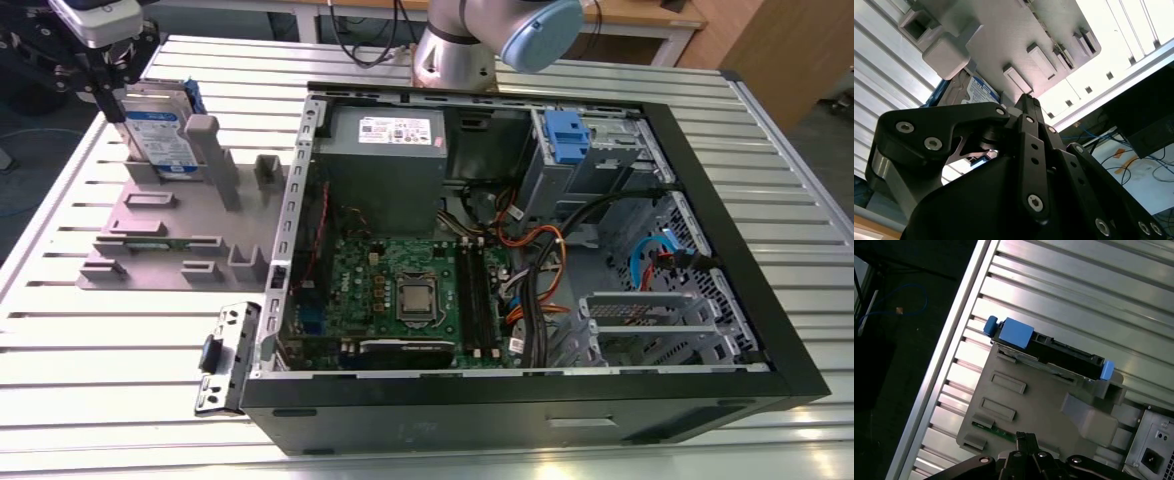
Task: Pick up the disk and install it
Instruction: 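Pick up the disk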
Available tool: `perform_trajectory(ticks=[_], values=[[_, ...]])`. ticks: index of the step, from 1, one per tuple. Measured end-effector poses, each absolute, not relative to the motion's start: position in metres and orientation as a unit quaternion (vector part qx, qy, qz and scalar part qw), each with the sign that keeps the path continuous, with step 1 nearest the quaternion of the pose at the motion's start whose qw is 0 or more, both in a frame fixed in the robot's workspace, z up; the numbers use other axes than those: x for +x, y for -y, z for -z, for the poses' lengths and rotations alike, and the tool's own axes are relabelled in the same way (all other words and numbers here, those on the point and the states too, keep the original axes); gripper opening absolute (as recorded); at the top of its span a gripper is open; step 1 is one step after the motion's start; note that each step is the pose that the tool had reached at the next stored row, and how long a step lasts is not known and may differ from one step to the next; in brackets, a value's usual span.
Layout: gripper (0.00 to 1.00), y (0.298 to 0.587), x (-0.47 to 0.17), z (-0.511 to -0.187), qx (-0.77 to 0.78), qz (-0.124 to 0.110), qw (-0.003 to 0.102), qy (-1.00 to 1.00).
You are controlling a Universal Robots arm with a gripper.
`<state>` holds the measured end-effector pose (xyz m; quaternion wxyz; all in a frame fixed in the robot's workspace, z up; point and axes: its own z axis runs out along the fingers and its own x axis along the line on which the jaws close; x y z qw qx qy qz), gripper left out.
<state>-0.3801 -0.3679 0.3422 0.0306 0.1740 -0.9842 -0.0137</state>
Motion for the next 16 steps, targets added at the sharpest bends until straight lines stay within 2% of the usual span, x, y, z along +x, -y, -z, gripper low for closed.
perform_trajectory(ticks=[16], values=[[0.1,0.3679,-0.3801,-0.3422,0.178,0.014,0.031,0.983]])
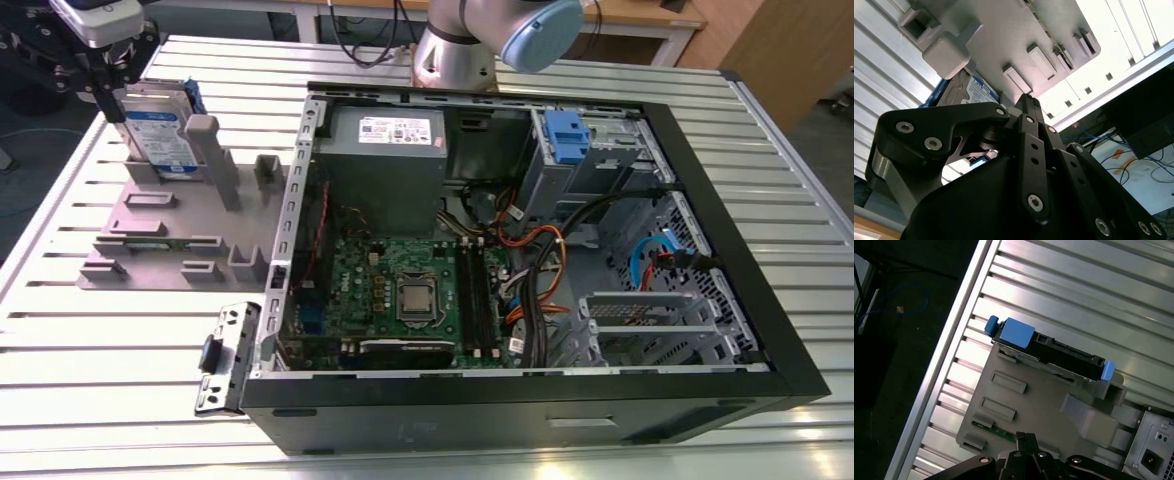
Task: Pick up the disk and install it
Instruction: 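Pick up the disk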
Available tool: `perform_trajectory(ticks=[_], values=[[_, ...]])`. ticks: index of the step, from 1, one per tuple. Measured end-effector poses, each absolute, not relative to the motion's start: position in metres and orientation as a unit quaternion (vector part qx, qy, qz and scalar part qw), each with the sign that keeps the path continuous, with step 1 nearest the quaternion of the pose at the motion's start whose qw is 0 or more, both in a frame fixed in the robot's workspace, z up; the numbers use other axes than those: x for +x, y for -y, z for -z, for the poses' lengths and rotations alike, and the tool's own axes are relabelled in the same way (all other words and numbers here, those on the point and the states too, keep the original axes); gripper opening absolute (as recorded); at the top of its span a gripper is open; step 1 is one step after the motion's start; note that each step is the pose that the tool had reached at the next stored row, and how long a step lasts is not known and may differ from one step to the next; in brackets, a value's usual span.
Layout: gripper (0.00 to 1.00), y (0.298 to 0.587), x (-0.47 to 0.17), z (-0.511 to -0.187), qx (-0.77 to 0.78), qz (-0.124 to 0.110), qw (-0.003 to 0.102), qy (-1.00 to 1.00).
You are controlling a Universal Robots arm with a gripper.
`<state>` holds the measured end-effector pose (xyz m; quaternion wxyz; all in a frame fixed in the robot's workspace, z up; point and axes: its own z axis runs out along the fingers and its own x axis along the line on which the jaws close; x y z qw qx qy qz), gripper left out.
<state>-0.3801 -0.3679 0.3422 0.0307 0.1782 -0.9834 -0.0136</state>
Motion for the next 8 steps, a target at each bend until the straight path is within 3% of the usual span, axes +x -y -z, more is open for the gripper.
perform_trajectory(ticks=[8], values=[[0.1,0.3679,-0.3801,-0.3422,0.181,0.014,0.031,0.983]])
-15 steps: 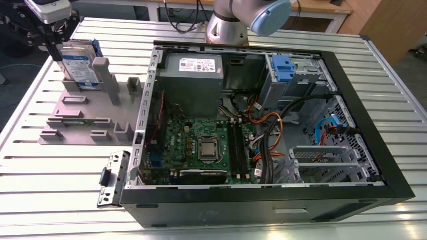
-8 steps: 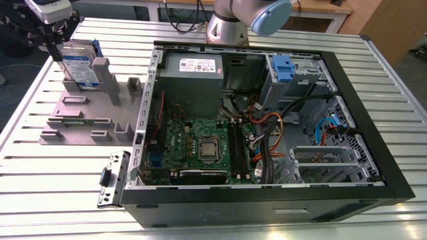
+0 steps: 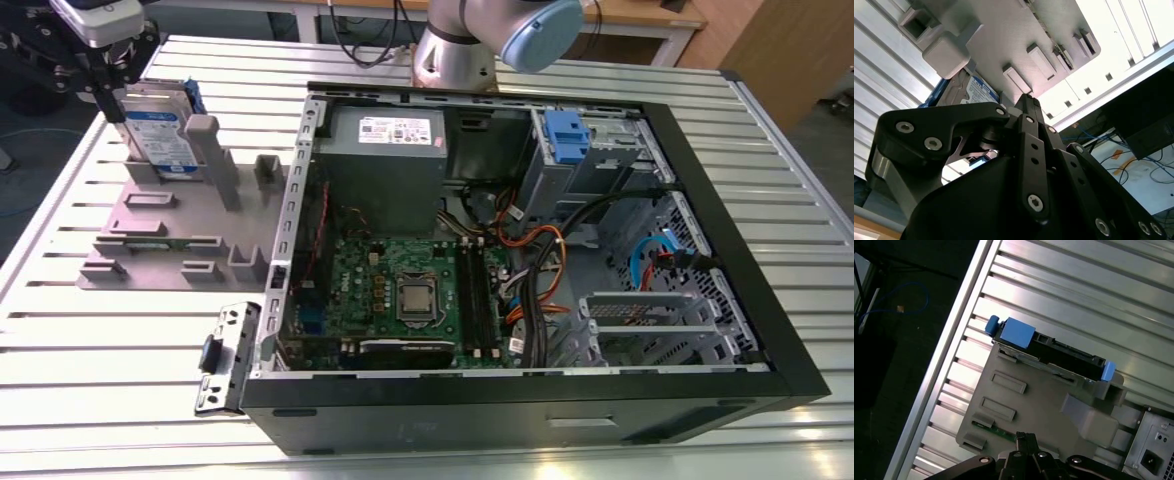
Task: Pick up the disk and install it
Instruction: 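Pick up the disk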
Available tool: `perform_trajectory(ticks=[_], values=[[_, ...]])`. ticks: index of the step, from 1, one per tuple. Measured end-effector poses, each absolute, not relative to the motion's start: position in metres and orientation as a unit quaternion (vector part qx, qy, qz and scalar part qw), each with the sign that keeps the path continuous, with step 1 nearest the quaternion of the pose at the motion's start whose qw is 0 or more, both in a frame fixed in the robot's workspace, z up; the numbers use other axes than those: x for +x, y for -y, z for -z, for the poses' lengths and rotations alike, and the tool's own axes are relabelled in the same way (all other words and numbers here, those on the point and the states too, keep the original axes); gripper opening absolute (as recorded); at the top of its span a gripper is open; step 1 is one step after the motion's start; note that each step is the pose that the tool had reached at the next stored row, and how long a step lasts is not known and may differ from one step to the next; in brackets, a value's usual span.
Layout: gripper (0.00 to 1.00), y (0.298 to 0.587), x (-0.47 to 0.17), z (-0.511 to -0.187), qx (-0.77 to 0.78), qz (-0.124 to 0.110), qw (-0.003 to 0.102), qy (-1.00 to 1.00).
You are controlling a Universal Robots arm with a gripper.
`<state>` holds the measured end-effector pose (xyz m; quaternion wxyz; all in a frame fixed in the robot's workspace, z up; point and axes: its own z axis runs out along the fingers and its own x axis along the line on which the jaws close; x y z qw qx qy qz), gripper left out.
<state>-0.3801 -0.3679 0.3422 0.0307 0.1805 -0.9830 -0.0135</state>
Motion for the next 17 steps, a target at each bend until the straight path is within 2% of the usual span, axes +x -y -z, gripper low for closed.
perform_trajectory(ticks=[17], values=[[0.1,0.3679,-0.3801,-0.3422,0.185,0.013,0.031,0.982]])
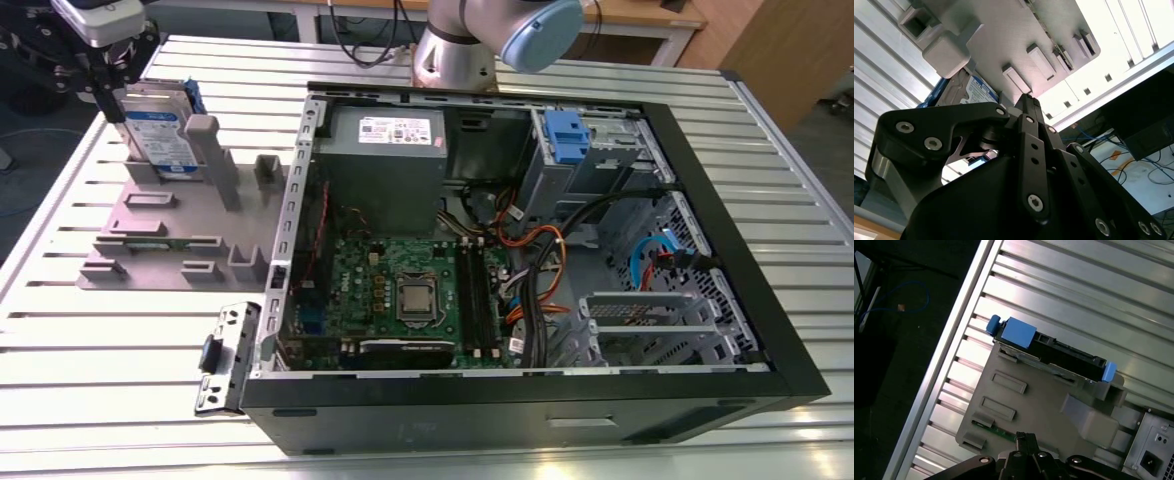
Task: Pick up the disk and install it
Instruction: 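Pick up the disk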
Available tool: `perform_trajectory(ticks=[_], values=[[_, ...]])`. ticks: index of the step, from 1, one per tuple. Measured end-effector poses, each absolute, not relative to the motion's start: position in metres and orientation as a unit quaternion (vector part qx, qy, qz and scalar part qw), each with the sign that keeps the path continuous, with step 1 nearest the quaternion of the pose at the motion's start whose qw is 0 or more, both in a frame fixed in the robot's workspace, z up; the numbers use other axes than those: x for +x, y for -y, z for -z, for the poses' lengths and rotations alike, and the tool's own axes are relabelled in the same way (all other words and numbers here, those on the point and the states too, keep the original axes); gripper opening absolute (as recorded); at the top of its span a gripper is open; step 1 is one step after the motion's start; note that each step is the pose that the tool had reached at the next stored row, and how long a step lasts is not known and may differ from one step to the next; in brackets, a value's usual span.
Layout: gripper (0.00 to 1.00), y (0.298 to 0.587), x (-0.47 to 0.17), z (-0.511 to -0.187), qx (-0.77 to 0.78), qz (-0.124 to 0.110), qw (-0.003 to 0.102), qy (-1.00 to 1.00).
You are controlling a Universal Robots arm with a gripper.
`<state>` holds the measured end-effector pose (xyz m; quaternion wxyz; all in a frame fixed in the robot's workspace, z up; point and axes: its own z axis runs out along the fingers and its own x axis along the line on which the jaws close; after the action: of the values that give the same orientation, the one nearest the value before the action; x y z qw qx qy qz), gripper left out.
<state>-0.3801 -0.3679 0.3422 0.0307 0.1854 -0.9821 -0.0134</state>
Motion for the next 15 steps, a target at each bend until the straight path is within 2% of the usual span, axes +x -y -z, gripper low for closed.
perform_trajectory(ticks=[15], values=[[0.1,0.3679,-0.3801,-0.3422,0.216,0.012,0.031,0.976]])
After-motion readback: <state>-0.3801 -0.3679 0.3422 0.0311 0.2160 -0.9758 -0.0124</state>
